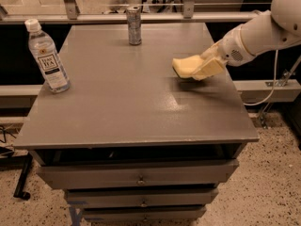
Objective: Move sponge near redbull can
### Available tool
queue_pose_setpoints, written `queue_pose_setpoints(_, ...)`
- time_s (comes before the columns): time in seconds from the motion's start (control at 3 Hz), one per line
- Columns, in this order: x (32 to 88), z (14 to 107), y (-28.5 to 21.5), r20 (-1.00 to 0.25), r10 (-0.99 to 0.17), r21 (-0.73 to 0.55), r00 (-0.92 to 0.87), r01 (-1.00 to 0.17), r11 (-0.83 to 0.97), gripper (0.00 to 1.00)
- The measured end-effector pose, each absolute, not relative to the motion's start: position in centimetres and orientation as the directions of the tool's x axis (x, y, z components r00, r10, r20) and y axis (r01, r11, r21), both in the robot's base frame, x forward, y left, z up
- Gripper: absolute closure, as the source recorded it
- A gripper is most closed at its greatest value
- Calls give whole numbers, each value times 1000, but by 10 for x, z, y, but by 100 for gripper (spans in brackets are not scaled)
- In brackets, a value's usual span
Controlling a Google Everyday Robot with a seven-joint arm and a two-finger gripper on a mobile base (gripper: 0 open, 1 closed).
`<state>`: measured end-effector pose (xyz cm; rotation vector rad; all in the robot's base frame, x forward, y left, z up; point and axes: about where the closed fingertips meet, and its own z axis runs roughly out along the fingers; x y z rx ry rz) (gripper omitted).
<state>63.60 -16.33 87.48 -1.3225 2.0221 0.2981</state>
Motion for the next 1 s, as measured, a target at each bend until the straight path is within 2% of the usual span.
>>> queue_pose_setpoints(0.33, 640, 917, -166, -666, -728, -243, -162, -875, 418, 100)
queue_pose_setpoints(0.67, 643, 915, -162, -666, -729, -241, -157, -880, 410, 100)
queue_pose_setpoints(1.0, 682, 906, -147, -690, -716, -269, -109, -879, 394, 100)
